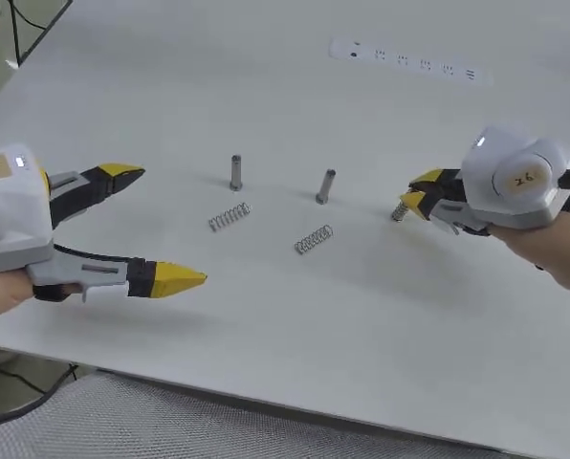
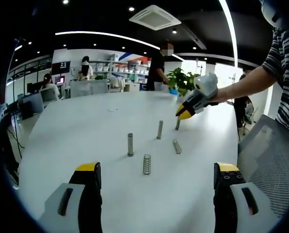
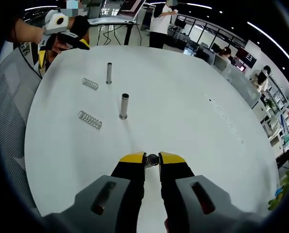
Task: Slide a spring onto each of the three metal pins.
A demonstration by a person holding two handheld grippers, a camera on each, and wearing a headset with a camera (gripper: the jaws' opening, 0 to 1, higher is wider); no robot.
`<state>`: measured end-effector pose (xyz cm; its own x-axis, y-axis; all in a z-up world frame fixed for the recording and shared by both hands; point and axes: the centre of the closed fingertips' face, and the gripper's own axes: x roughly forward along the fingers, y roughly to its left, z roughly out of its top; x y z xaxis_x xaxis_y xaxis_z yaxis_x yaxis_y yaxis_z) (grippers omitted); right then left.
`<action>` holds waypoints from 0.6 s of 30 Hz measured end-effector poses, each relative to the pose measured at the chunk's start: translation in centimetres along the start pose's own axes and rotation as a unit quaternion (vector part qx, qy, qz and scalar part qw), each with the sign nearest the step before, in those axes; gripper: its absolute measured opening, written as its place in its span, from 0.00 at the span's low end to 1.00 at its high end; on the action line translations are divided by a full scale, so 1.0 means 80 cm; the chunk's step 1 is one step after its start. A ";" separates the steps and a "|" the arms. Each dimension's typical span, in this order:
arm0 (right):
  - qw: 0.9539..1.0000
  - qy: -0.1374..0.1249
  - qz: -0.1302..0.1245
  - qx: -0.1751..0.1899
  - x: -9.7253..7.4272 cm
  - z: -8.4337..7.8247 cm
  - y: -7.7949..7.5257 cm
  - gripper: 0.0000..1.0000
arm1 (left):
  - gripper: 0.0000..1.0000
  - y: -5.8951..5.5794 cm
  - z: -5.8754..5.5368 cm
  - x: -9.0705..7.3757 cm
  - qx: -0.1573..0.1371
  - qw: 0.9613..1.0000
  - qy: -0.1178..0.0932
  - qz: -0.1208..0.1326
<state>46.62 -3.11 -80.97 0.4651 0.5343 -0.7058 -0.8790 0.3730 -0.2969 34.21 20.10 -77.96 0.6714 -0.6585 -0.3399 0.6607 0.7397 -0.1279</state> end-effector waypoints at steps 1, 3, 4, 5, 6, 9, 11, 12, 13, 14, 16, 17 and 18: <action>1.000 0.000 0.001 0.001 0.000 0.000 0.000 0.13 | 0.96 0.000 0.000 0.000 0.000 1.000 0.000 0.000; 1.000 0.002 0.001 0.002 0.001 -0.002 0.001 0.13 | 0.96 0.000 0.000 0.001 0.000 1.000 -0.001 -0.001; 1.000 0.002 0.002 0.005 0.002 -0.002 0.001 0.13 | 0.96 0.000 0.000 0.001 0.000 1.000 0.000 -0.001; 1.000 0.002 0.002 0.004 0.002 -0.003 0.001 0.13 | 0.96 0.000 0.000 0.001 0.000 1.000 0.000 -0.001; 1.000 0.002 0.002 0.004 0.003 -0.003 0.001 0.13 | 0.96 -0.001 0.001 0.002 0.000 1.000 0.000 -0.002; 1.000 0.000 0.002 0.010 0.003 -0.002 0.002 0.13 | 0.96 -0.002 0.002 0.004 0.001 1.000 0.000 -0.004; 1.000 -0.001 0.003 0.014 0.003 -0.002 0.002 0.13 | 0.96 -0.001 0.002 0.005 0.001 1.000 0.001 -0.005; 1.000 -0.002 0.002 0.017 0.003 -0.002 0.002 0.13 | 0.96 -0.002 0.002 0.005 0.000 1.000 0.000 -0.006; 1.000 -0.002 0.002 0.018 0.003 -0.002 0.002 0.13 | 0.96 -0.002 0.002 0.006 0.000 1.000 0.000 -0.006; 1.000 -0.002 0.002 0.019 0.003 -0.003 0.002 0.13 | 0.96 -0.003 0.002 0.006 0.000 1.000 0.001 -0.007; 1.000 -0.004 0.002 0.027 0.002 -0.002 0.002 0.13 | 0.96 -0.005 0.002 0.007 0.002 1.000 0.003 -0.010; 0.999 -0.004 0.003 0.032 0.002 -0.002 0.002 0.13 | 0.96 -0.005 0.002 0.007 0.002 1.000 0.003 -0.011; 0.999 -0.004 0.003 0.033 0.002 -0.003 0.002 0.13 | 0.96 -0.006 0.003 0.008 0.001 1.000 0.002 -0.011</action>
<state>46.53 -3.12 -81.26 0.4609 0.5425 -0.7023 -0.8731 0.4189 -0.2494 34.37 19.32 -77.91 0.6552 -0.6747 -0.3398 0.6763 0.7243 -0.1340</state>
